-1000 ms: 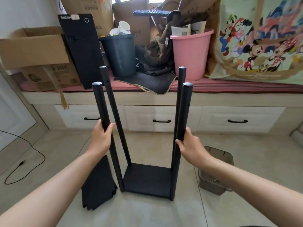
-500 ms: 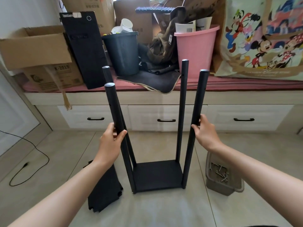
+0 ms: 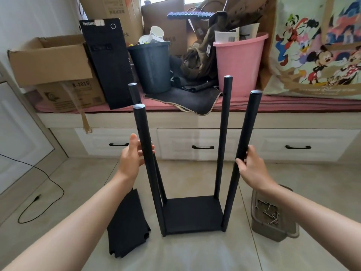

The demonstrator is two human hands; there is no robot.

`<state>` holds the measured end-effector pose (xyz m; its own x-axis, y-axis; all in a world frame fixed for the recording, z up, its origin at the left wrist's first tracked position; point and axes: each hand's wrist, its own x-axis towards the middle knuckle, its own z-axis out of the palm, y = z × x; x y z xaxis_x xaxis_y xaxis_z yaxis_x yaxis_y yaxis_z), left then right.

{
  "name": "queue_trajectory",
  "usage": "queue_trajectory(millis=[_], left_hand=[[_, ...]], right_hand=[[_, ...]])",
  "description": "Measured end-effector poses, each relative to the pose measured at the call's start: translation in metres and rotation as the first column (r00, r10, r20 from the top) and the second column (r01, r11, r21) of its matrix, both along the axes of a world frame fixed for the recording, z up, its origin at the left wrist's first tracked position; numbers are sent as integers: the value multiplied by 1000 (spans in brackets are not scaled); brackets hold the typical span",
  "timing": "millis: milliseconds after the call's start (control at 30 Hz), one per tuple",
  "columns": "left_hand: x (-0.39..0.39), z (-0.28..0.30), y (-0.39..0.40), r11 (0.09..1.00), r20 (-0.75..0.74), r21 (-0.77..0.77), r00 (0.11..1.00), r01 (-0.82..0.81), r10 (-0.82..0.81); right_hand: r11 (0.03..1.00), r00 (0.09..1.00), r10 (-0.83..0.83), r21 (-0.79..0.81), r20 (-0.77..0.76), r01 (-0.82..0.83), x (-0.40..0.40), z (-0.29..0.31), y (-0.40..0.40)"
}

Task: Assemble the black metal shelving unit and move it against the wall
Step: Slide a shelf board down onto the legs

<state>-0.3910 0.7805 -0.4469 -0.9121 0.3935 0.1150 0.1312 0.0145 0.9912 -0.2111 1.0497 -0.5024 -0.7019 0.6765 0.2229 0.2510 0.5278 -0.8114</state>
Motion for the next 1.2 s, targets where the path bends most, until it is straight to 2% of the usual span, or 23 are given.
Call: queue_trajectory(millis=[67, 167, 233, 300, 367, 533, 967, 1200], left_hand=[[-15, 12, 7, 998, -58, -52, 997, -46, 43], [-50, 28, 19, 928, -215, -336, 973, -159, 88], [-71, 41, 29, 887, -239, -410, 963, -214, 122], [-86, 55, 35, 912, -211, -355, 968, -204, 134], [-101, 61, 40, 947, -189, -295, 979, -128, 73], [-124, 61, 49, 969, -231, -244, 973, -43, -15], [-90, 58, 66, 960, -327, -274, 934, 53, -145], [-91, 50, 45, 944, -145, -305, 974, 123, -174]], right_hand=[[1000, 999, -20, -7, -46, 20, -4, 5, 0], [999, 988, -30, 11, -150, 32, -10, 17, -3], [1000, 981, -22, 2, -193, 22, -12, 23, -6], [1000, 982, -7, -2, -187, 7, -12, 24, -8], [1000, 985, 1, 0, -173, -1, -10, 23, -8], [1000, 988, 1, 29, -154, 3, -11, 20, -6], [996, 995, 37, 79, -94, -30, -16, 29, -26], [999, 994, 16, 43, -109, -12, -12, 27, -21]])
